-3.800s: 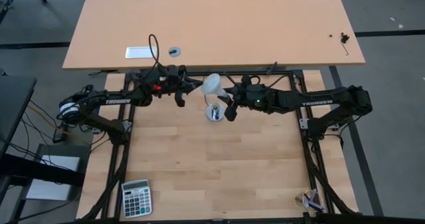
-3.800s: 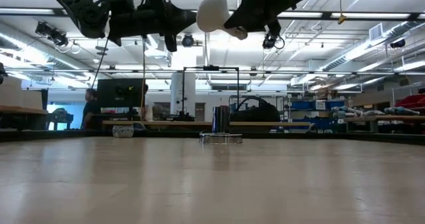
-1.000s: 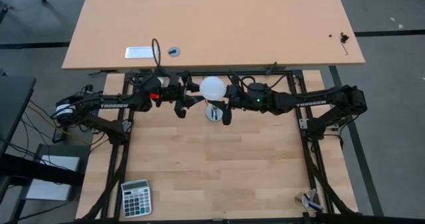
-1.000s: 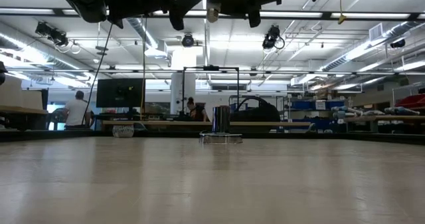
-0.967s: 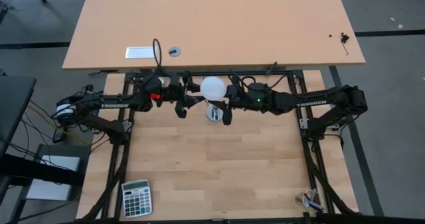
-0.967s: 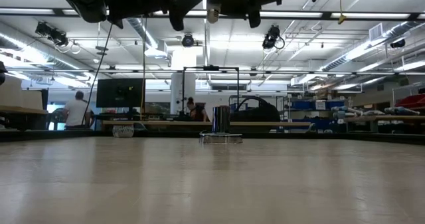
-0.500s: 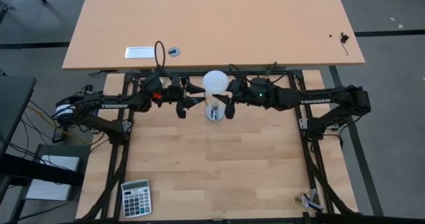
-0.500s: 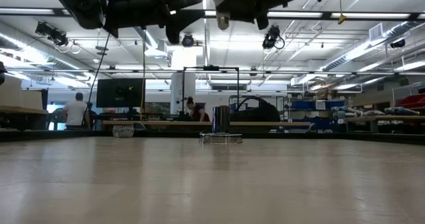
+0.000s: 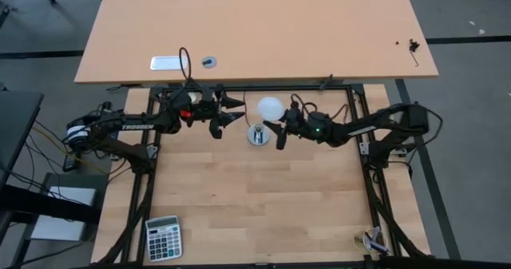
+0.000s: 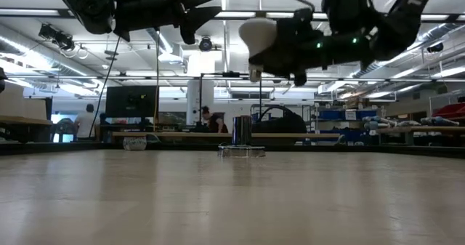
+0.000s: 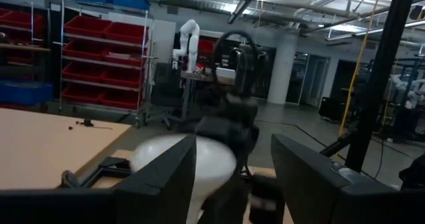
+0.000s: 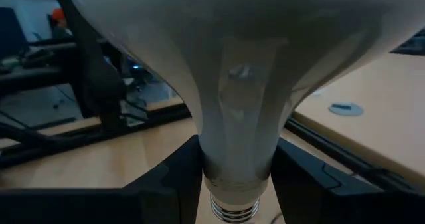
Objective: Screw lightbulb
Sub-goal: Insert the lightbulb into the lamp
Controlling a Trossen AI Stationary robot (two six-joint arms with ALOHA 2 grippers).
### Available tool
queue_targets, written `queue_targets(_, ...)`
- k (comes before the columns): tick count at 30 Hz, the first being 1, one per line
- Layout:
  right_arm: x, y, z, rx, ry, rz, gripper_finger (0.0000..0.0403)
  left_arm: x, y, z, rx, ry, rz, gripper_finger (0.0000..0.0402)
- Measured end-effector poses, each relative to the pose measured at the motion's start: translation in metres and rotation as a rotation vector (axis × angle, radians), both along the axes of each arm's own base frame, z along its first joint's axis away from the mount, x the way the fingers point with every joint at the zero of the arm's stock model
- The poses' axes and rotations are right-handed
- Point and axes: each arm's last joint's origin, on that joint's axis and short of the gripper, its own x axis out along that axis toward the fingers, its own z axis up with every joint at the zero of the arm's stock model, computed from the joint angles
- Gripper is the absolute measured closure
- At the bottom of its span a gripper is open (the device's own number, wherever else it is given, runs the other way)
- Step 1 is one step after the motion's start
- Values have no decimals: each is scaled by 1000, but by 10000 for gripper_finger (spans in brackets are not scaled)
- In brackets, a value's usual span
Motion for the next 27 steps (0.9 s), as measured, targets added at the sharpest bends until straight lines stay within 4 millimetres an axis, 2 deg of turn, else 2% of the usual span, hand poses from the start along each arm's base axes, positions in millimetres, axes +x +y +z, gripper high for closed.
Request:
queue_targets(5,19,-5,-24,-20,43,-25,239,0,1,0,-2,2,6,200)
queue_targets(10,27,-8,-43,-27,82,-33,240,0,1,0,-1,4,16,200)
queue_targets(21,32,-14,-66,-27,127,-48,240,0,2,-3,13,25,43,200)
queue_targets(27,33,-16,-70,-30,131,-53,240,3,4,-7,17,45,73,200)
